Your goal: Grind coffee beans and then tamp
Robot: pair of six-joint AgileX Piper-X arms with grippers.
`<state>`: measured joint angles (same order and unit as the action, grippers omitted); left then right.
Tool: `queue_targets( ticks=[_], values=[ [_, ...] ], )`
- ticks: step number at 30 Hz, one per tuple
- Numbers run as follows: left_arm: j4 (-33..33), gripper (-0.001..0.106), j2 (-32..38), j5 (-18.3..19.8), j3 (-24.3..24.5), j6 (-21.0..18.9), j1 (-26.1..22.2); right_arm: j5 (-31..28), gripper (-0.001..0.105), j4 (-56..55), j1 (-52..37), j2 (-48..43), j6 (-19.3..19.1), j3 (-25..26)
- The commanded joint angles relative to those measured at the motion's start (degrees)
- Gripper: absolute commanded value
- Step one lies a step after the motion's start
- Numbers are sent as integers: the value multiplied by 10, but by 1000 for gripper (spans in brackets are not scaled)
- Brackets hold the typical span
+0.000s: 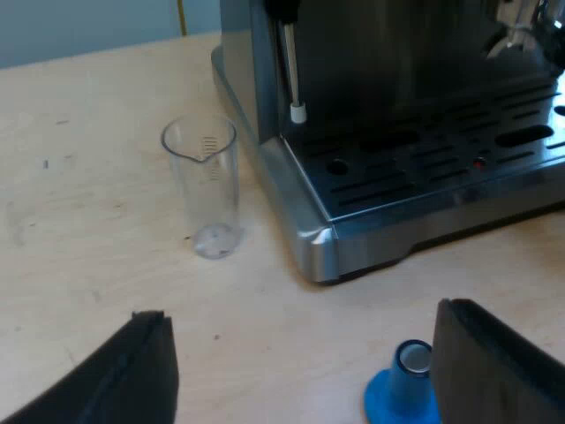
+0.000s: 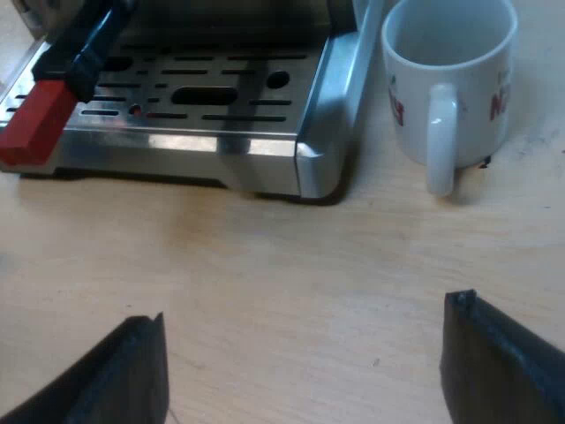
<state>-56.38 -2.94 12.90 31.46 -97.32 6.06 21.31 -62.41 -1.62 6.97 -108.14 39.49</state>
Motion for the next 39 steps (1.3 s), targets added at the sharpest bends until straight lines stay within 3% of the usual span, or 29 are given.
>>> queue_targets(
  ticks=[1, 8, 24, 28, 31, 39],
  values=[
    [6, 62, -10, 13, 5, -6, 12, 3, 65, 4, 21, 20, -16, 20],
    [44, 62, -44, 47, 5, -16, 49, 38, 65, 4, 70, 65, -52, 59],
    [162, 62, -183, 99, 5, -10, 170, 59, 65, 28, 198, 129, -52, 65],
    [198, 62, -220, 104, 5, 10, 200, 25, 65, 75, 244, 152, -52, 65],
    [234, 62, -242, 130, 1, 34, 219, 7, 65, 97, 275, 166, -51, 65],
    [321, 62, -279, 131, -32, 34, 262, -46, 65, 126, 371, 207, -34, 64]
  ],
)
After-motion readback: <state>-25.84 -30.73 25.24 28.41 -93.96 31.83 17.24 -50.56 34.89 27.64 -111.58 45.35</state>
